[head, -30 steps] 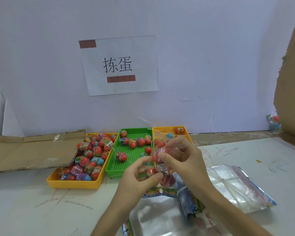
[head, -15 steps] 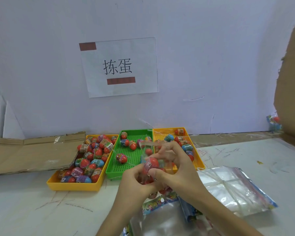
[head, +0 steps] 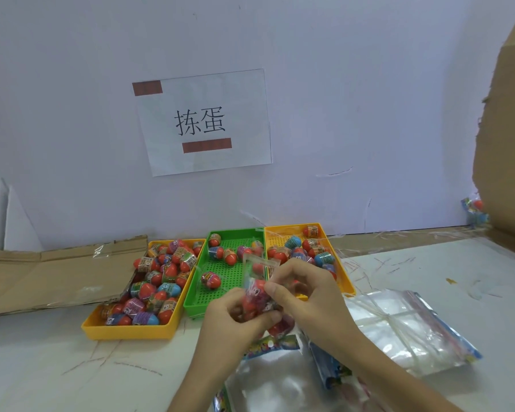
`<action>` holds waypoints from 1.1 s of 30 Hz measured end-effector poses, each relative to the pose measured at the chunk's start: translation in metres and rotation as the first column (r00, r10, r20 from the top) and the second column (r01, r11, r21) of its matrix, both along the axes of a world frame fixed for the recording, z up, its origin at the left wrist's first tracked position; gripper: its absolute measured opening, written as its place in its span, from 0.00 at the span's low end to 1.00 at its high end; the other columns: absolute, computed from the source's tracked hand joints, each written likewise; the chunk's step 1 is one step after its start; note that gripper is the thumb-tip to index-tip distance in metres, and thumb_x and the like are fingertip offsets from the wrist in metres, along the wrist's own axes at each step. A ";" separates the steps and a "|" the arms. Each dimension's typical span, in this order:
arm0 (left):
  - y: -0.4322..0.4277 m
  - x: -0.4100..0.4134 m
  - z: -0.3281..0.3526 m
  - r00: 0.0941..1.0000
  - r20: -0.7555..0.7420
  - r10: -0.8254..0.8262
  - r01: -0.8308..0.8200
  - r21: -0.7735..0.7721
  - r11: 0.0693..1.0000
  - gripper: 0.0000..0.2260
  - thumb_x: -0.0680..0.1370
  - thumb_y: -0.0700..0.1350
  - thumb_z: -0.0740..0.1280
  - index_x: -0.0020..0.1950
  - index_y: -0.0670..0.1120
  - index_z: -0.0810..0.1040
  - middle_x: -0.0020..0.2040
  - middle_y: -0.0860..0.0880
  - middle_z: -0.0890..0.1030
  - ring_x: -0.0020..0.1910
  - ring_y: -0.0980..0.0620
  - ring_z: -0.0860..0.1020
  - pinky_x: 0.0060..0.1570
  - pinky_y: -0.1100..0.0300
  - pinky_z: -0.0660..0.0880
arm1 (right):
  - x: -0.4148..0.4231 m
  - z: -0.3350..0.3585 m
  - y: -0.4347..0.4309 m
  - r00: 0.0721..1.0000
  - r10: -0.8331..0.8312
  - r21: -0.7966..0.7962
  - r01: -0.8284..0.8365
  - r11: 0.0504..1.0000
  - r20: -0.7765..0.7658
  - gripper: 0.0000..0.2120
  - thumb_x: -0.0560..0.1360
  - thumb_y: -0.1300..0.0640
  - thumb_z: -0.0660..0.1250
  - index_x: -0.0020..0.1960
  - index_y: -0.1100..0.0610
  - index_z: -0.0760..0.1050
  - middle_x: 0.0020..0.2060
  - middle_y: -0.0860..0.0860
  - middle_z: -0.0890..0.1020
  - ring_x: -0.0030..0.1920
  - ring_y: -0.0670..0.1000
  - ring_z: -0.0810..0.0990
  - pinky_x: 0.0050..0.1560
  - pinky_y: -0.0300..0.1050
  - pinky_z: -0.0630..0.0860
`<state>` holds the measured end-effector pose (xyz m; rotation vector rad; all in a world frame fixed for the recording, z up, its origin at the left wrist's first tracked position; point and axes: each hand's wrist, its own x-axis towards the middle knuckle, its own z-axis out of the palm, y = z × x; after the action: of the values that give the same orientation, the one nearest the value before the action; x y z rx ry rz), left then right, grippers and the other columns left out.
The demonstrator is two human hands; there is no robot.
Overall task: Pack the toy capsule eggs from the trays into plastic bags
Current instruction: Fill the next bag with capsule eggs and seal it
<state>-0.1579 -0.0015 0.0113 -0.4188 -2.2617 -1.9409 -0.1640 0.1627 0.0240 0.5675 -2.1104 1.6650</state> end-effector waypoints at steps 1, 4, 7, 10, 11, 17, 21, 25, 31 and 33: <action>0.002 0.001 0.000 1.000 0.000 -0.016 0.016 -0.007 1.000 0.13 0.63 0.55 0.79 0.46 0.59 0.86 0.38 0.49 0.85 0.36 0.56 0.83 0.37 0.63 0.78 | -0.001 0.000 0.000 1.000 -0.019 0.003 0.019 1.000 0.006 0.06 0.76 0.57 0.74 0.44 0.47 0.80 0.38 0.45 0.83 0.44 0.50 0.82 0.45 0.50 0.81; 0.007 0.004 -0.001 0.999 -0.002 -0.052 0.052 0.065 0.997 0.12 0.71 0.60 0.77 0.52 0.60 0.84 0.39 0.52 0.84 0.38 0.57 0.82 0.37 0.64 0.78 | -0.003 0.001 0.002 0.999 -0.044 0.018 0.044 0.999 0.006 0.07 0.76 0.58 0.74 0.44 0.47 0.81 0.37 0.46 0.82 0.40 0.49 0.82 0.43 0.51 0.81; 0.004 0.002 0.000 1.000 -0.013 0.015 -0.014 0.094 0.995 0.10 0.78 0.61 0.70 0.49 0.56 0.84 0.38 0.46 0.82 0.37 0.52 0.80 0.38 0.58 0.79 | -0.004 0.002 0.004 0.999 0.008 0.017 -0.008 1.000 0.039 0.03 0.76 0.54 0.73 0.46 0.45 0.82 0.38 0.48 0.84 0.41 0.49 0.83 0.44 0.51 0.82; -0.002 -0.001 0.002 0.995 -0.012 0.101 -0.098 0.140 0.985 0.09 0.74 0.57 0.70 0.46 0.54 0.84 0.37 0.47 0.84 0.39 0.49 0.83 0.40 0.56 0.82 | -0.006 0.002 0.004 0.980 0.113 -0.007 -0.113 0.994 0.163 0.13 0.71 0.41 0.72 0.56 0.39 0.79 0.49 0.42 0.85 0.52 0.45 0.83 0.50 0.42 0.82; -0.004 -0.002 0.002 0.992 -0.011 0.127 -0.124 0.152 0.981 0.08 0.74 0.55 0.70 0.46 0.53 0.83 0.38 0.45 0.84 0.40 0.45 0.84 0.40 0.52 0.82 | -0.006 0.000 0.004 0.967 0.132 0.013 -0.138 0.990 0.220 0.19 0.69 0.39 0.74 0.58 0.37 0.77 0.51 0.40 0.83 0.54 0.43 0.83 0.51 0.40 0.82; -0.005 -0.004 0.000 0.989 -0.040 0.139 -0.128 0.203 0.971 0.08 0.73 0.53 0.72 0.52 0.56 0.84 0.44 0.45 0.86 0.45 0.43 0.85 0.41 0.45 0.84 | -0.004 -0.002 0.001 0.977 0.105 0.112 -0.127 0.986 0.187 0.11 0.70 0.52 0.77 0.50 0.46 0.80 0.44 0.47 0.86 0.46 0.50 0.85 0.48 0.54 0.83; -0.002 -0.003 -0.001 1.000 -0.027 0.000 0.006 0.204 0.979 0.16 0.73 0.53 0.77 0.60 0.64 0.82 0.57 0.57 0.85 0.54 0.56 0.84 0.43 0.62 0.82 | -0.004 -0.001 0.003 0.981 0.073 0.020 -0.078 0.997 0.179 0.10 0.69 0.57 0.75 0.46 0.48 0.77 0.40 0.51 0.85 0.41 0.51 0.85 0.44 0.51 0.84; -0.001 -0.007 -0.007 0.996 0.059 -0.070 0.059 0.184 0.981 0.28 0.69 0.50 0.80 0.67 0.59 0.76 0.55 0.61 0.85 0.54 0.62 0.83 0.46 0.68 0.79 | -0.006 -0.001 0.005 0.967 0.108 -0.155 -0.072 0.985 0.231 0.09 0.70 0.55 0.73 0.47 0.50 0.76 0.39 0.54 0.85 0.41 0.54 0.85 0.40 0.44 0.81; -0.004 -0.010 -0.012 0.995 0.101 -0.003 -0.009 0.117 0.993 0.11 0.74 0.43 0.76 0.49 0.59 0.87 0.48 0.57 0.87 0.48 0.59 0.85 0.44 0.67 0.79 | -0.006 -0.004 0.004 0.968 0.068 -0.113 -0.042 0.993 0.240 0.25 0.66 0.43 0.76 0.59 0.49 0.74 0.51 0.44 0.82 0.54 0.47 0.83 0.52 0.46 0.82; -0.005 -0.011 -0.013 0.995 0.098 -0.019 0.011 0.085 0.996 0.11 0.74 0.43 0.78 0.51 0.58 0.86 0.49 0.53 0.87 0.51 0.53 0.85 0.48 0.59 0.82 | -0.009 0.000 0.006 0.973 0.065 -0.185 -0.024 0.983 0.221 0.22 0.68 0.47 0.77 0.59 0.50 0.77 0.50 0.45 0.84 0.53 0.46 0.84 0.52 0.43 0.81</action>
<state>-0.1692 -0.0068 -0.0021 -0.3379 -2.2304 -2.0999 -0.1727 0.1687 0.0242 0.3871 -2.0797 2.0057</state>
